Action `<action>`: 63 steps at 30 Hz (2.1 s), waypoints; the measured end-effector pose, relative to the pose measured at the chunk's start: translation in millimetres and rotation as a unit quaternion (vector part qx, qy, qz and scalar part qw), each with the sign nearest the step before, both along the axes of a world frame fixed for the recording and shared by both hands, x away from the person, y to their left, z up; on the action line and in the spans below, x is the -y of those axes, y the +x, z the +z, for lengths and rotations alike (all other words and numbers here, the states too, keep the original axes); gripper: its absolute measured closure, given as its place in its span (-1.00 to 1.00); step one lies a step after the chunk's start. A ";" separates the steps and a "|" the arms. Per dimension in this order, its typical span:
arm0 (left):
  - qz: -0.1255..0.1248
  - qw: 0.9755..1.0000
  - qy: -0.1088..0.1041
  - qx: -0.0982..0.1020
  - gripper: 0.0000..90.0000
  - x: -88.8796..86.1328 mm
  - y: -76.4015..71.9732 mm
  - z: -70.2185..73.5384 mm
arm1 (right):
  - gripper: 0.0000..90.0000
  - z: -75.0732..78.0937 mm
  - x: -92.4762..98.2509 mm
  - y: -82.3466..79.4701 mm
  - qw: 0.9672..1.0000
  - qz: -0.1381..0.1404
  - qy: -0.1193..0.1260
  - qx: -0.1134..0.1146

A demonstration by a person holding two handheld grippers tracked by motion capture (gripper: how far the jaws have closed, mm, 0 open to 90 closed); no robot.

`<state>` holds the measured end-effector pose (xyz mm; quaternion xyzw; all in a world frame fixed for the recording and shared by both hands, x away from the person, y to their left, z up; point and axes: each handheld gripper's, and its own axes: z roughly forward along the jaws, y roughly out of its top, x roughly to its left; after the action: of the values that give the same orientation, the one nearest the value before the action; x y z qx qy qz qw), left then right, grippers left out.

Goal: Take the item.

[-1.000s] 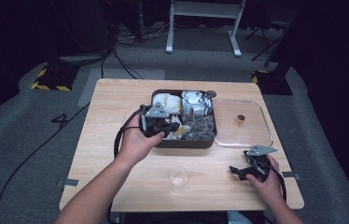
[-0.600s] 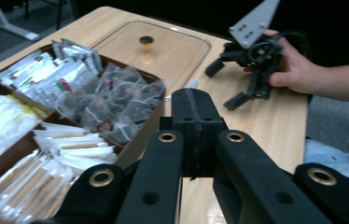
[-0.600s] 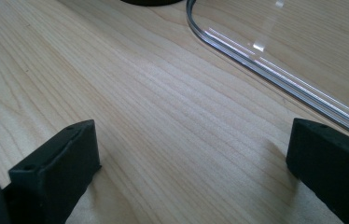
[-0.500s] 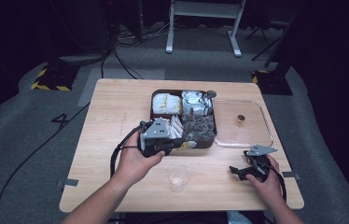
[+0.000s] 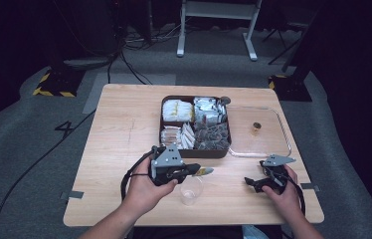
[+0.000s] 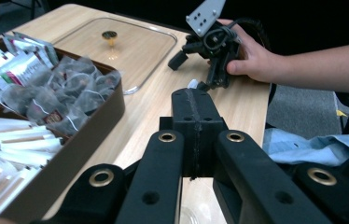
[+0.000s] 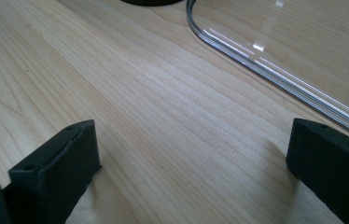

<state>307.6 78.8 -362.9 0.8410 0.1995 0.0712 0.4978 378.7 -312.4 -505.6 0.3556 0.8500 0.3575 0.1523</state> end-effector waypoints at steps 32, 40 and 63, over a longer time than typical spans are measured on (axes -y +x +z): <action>-0.001 0.999 0.008 -0.032 0.49 -8.3 -7.7 -33.9 | -0.94 0.0 -0.7 -0.6 1.000 -0.003 0.000 0.000; 0.017 0.999 0.023 -0.020 0.13 -7.7 -2.0 -33.7 | -0.94 0.1 -0.8 -0.7 1.000 -0.003 -0.001 0.000; 0.090 0.995 0.042 -0.008 -0.16 -74.0 3.9 -34.1 | -0.94 0.0 -1.3 -1.4 1.000 -0.006 -0.001 0.000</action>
<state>311.5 152.8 -397.0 0.8404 0.2753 0.1175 0.4518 377.3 -311.1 -505.6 0.3604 0.8482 0.3561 0.1545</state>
